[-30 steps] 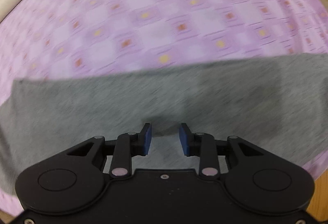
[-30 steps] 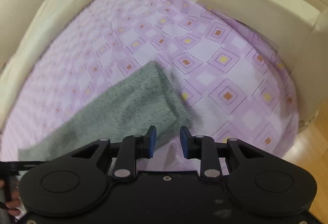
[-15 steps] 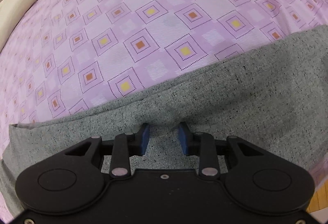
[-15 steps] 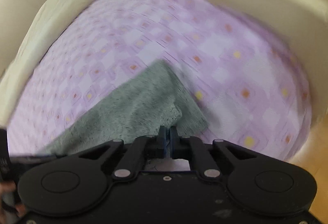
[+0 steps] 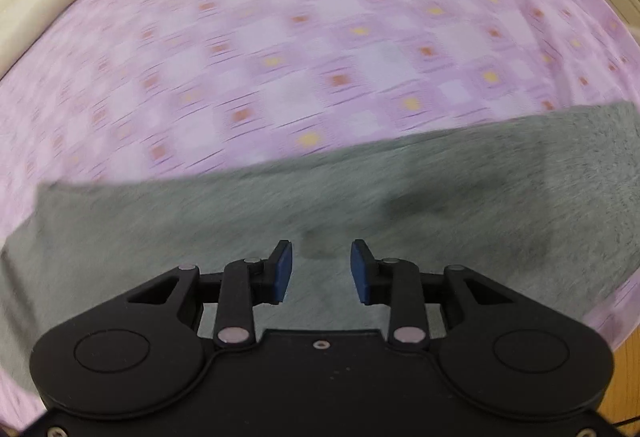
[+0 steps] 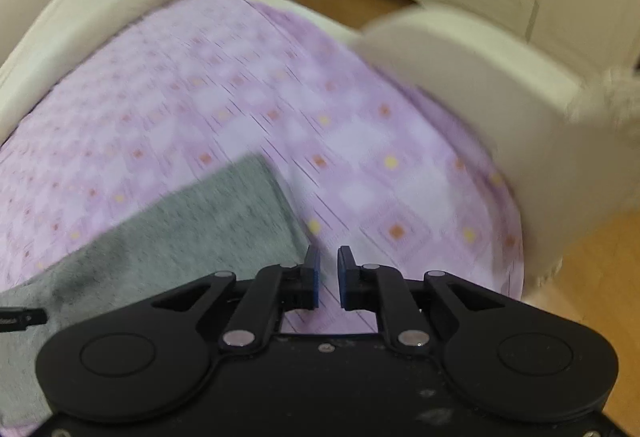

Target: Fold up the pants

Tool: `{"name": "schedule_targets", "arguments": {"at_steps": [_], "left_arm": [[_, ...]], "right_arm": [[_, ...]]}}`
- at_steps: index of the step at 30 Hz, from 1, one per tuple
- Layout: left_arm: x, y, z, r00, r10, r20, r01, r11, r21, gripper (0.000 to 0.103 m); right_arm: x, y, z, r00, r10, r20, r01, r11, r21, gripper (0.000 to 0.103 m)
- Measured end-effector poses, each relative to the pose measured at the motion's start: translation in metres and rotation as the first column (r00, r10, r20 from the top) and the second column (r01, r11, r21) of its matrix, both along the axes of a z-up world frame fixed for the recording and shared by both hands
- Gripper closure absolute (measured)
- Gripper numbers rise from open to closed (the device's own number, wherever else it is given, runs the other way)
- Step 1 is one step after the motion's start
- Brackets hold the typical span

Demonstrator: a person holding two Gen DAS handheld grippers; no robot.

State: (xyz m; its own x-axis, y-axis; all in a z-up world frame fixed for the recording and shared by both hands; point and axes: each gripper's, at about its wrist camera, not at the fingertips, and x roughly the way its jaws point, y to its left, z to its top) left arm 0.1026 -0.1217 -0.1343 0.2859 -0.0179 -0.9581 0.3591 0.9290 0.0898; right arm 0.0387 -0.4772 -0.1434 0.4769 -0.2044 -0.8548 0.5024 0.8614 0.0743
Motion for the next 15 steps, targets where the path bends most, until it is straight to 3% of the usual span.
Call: {"name": "schedule_targets", "arguments": {"at_steps": [3,6,12,14,15], "left_arm": [[-0.009,0.049,0.006,0.997,0.077,0.008,-0.077,0.997,0.029,0.061],[-0.014,0.102,0.002,0.991,0.135,0.017,-0.135,0.988,0.074,0.061],[-0.023,0.223,-0.016,0.967,0.251,0.031,-0.253,0.951,0.176,0.060],[-0.023,0.266,-0.026,0.953,0.302,0.002,-0.295,0.928,0.229,0.060],[-0.023,0.286,-0.037,0.948,0.313,-0.054,-0.288,0.919,0.268,0.060]], "right_arm": [[0.014,0.028,0.015,0.993,0.106,0.047,-0.104,0.994,-0.033,0.089],[0.030,0.061,0.019,0.977,0.203,0.068,-0.204,0.979,-0.003,0.088],[0.058,0.151,0.014,0.936,0.351,0.038,-0.353,0.934,0.050,0.087],[0.064,0.186,0.013,0.921,0.388,0.024,-0.389,0.919,0.060,0.087],[0.068,0.209,0.012,0.912,0.410,0.019,-0.410,0.910,0.066,0.086]]}}
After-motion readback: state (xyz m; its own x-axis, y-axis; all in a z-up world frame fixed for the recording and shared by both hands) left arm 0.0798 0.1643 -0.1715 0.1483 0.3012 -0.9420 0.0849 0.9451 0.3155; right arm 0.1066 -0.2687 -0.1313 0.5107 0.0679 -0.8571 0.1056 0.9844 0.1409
